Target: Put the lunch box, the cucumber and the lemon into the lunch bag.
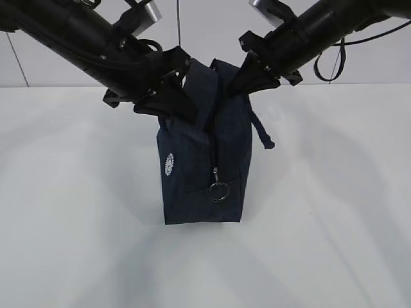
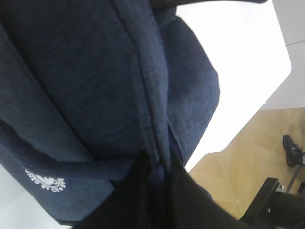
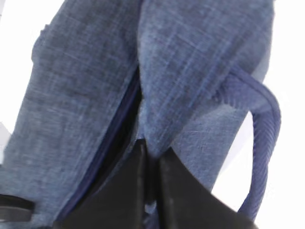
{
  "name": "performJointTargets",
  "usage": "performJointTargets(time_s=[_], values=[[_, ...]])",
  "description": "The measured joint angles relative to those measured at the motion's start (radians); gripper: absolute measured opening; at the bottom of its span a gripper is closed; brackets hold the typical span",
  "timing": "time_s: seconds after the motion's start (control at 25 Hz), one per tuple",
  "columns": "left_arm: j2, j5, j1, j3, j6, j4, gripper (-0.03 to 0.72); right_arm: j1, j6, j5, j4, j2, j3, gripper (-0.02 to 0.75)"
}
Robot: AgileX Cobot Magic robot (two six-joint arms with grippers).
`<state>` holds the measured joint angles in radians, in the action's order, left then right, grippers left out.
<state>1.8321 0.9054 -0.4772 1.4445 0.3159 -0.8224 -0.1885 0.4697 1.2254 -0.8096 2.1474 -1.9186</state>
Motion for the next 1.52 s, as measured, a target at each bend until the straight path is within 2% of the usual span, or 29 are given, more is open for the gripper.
performJointTargets(time_s=[0.24, 0.36, 0.44, 0.56, 0.64, 0.72, 1.0, 1.36, 1.52], values=[[0.038, -0.02, -0.006, 0.0, 0.002, -0.025, 0.025, 0.0, -0.024, 0.006, 0.065, -0.008, -0.005, 0.018], [0.05, -0.02, -0.006, 0.0, 0.002, -0.032, 0.078, -0.002, -0.03, 0.008, 0.07, -0.008, -0.005, 0.053], [0.05, -0.018, -0.006, 0.0, 0.002, -0.037, 0.152, -0.004, -0.04, 0.008, 0.068, -0.008, -0.007, 0.113], [0.05, -0.016, -0.006, 0.0, 0.002, -0.039, 0.292, -0.004, -0.046, 0.006, 0.057, -0.009, -0.009, 0.283], [0.05, -0.014, -0.006, 0.0, 0.002, -0.04, 0.338, -0.004, -0.048, 0.004, 0.038, -0.009, -0.009, 0.365], [0.04, -0.014, -0.006, 0.0, 0.002, -0.036, 0.357, -0.004, -0.048, 0.004, 0.015, -0.011, -0.009, 0.391], [-0.091, -0.029, -0.006, 0.0, 0.002, 0.062, 0.368, -0.004, -0.023, -0.004, -0.016, -0.117, -0.009, 0.384], [-0.303, -0.097, -0.006, 0.0, 0.002, 0.305, 0.333, -0.006, 0.074, -0.173, -0.012, -0.472, -0.011, 0.365], [-0.393, -0.103, -0.006, 0.0, 0.01, 0.351, 0.326, -0.006, 0.078, -0.188, 0.038, -0.633, -0.013, 0.334]])
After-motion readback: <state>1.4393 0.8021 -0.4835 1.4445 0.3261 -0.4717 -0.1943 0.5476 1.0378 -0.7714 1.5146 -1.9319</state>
